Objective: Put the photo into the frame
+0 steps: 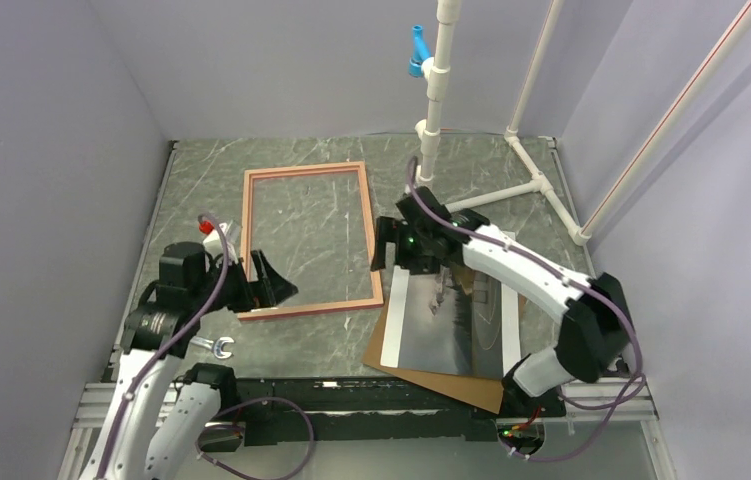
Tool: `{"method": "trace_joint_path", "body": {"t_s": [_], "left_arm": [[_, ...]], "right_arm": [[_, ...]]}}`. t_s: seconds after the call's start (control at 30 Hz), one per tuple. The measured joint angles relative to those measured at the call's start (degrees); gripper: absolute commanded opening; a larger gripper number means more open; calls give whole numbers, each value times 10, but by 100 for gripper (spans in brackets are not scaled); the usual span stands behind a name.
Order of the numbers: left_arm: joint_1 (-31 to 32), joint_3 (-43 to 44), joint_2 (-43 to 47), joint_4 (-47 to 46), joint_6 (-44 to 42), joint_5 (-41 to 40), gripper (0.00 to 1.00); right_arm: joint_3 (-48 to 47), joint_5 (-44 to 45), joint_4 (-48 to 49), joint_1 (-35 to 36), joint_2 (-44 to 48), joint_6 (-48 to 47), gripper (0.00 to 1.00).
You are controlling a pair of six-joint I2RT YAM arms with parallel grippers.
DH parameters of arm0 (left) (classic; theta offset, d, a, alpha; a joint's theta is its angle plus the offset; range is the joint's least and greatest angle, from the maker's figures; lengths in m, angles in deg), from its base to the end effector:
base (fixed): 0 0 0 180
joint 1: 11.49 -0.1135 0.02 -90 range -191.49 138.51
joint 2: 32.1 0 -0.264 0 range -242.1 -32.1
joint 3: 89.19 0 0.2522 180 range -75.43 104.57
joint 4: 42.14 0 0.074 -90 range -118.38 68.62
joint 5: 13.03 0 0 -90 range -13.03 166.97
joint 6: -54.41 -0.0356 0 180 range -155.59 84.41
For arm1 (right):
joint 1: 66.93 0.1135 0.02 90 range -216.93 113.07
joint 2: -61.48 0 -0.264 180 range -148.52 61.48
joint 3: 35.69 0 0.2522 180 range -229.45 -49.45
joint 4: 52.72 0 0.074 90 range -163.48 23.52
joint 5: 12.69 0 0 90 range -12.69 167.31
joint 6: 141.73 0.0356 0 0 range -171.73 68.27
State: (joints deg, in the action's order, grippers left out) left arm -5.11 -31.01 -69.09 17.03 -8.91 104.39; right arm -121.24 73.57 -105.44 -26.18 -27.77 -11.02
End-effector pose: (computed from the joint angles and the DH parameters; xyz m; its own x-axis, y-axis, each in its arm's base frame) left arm 0.1249 -0.0305 0.2985 -0.7527 -0.3169 -0.5771 0.1359 0.7829 -0.6071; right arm 0.2476 0.2164 0.2700 -0.9211 0.0655 -0.3838 -0.1028 0.9099 0.4019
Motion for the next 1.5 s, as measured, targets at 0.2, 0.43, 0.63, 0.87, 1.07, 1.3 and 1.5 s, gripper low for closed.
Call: {"method": "trace_joint_path", "body": {"t_s": [0.2,0.43,0.63,0.87,1.07,1.3,1.5], "left_arm": [[68,-23,58,16,48,30,99],[136,-55,21,16,81,15,99],[248,-44,-84,-22,105,-49,99],[346,20,-183,-28,111,-132,99],[352,22,-138,13,111,-203,99],[363,22,-151,50,110,-249,99],[395,46,-293,9,104,-253,100]], "right_arm": [[111,19,-22,-2,119,19,100],[179,50,-60,-30,201,23,100],[224,30,-63,-110,238,5,99],[261,-8,-64,-150,276,-2,99],[288,-10,-64,-152,300,-2,99],[293,5,-68,-161,306,-3,99],[293,7,-69,-183,302,-7,99]]}}
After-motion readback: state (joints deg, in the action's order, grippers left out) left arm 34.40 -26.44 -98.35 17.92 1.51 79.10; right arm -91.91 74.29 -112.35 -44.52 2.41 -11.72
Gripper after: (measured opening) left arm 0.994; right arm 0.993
